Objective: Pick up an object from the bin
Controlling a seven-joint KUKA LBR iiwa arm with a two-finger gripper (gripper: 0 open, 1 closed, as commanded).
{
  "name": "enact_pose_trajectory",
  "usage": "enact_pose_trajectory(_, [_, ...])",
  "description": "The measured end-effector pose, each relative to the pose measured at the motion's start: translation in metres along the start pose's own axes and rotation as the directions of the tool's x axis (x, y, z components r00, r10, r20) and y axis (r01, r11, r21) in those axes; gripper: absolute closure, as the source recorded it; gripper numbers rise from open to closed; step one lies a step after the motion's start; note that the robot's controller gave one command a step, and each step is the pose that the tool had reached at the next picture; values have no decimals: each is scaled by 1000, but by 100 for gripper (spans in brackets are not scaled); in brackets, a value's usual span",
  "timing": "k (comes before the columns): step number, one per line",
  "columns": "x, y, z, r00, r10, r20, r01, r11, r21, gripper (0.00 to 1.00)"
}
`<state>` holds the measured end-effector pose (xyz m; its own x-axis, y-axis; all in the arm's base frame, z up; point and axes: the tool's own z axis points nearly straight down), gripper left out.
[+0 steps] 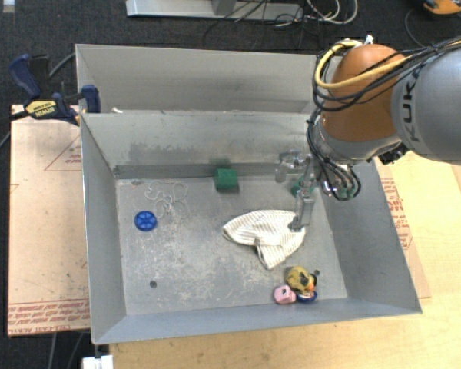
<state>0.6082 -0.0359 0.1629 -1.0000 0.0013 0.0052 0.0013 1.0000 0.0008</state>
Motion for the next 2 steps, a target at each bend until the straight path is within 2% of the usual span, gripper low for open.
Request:
enact_pose_trajectory(1, [-1,0,-5,1000,-1,7,1,1000,0,0])
enact_pose_trajectory(2, [30,32,94,998,-60,-4,60,998,-2,0])
